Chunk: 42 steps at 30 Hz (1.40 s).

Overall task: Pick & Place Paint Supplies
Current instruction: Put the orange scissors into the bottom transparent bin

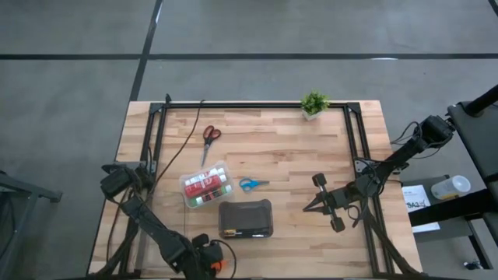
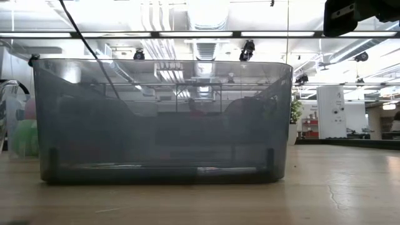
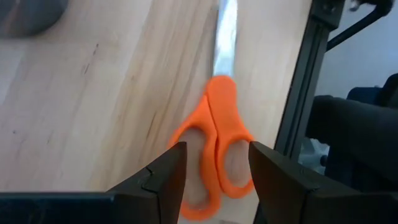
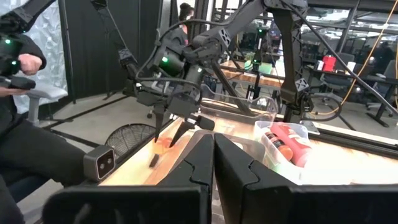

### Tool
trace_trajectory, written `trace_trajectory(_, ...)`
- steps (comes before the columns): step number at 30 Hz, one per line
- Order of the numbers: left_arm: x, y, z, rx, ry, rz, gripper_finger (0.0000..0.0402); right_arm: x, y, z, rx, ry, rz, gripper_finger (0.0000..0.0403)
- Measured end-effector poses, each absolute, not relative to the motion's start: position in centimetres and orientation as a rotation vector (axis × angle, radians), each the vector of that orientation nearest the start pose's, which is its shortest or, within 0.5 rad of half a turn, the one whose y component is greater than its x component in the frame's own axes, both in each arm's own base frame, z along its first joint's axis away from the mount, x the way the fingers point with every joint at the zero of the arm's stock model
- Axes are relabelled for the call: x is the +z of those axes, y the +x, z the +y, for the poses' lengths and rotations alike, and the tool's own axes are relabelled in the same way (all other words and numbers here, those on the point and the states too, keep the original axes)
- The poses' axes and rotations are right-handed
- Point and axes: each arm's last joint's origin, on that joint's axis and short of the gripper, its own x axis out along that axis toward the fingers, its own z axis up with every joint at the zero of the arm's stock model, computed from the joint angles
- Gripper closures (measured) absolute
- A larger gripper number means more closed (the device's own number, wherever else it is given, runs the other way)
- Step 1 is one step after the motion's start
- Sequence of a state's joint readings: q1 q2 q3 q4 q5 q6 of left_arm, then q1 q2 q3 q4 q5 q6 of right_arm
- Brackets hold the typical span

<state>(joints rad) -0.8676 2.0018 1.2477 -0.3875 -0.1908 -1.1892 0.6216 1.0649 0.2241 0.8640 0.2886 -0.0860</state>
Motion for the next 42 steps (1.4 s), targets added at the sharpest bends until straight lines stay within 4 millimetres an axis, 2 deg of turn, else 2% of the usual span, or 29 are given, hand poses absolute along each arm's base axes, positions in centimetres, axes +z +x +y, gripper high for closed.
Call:
trace_trajectory(8,12.8,25.4,-29.0,0.080,-0.470,1.173,0.0219,19.4,16.4,10.7,0.332,-0.075,-0.036,0.0395)
trace_trajectory(16,12.6,25.8,-27.6,0.134,-0.417,1.223,0.0219,19.4,16.4,10.7,0.331,-0.075,-0.035,0.0395)
trace_trajectory(27,12.3,26.6,-25.7,0.124,-0.217,1.255,0.0219,19.4,16.4,10.7,0.331,-0.075,-0.036,0.0395)
trace_trajectory(42,12.2,26.7,-25.5,0.156,-0.206,1.233,0.0225,19.4,16.4,10.7,0.331,-0.075,-0.035,0.0395)
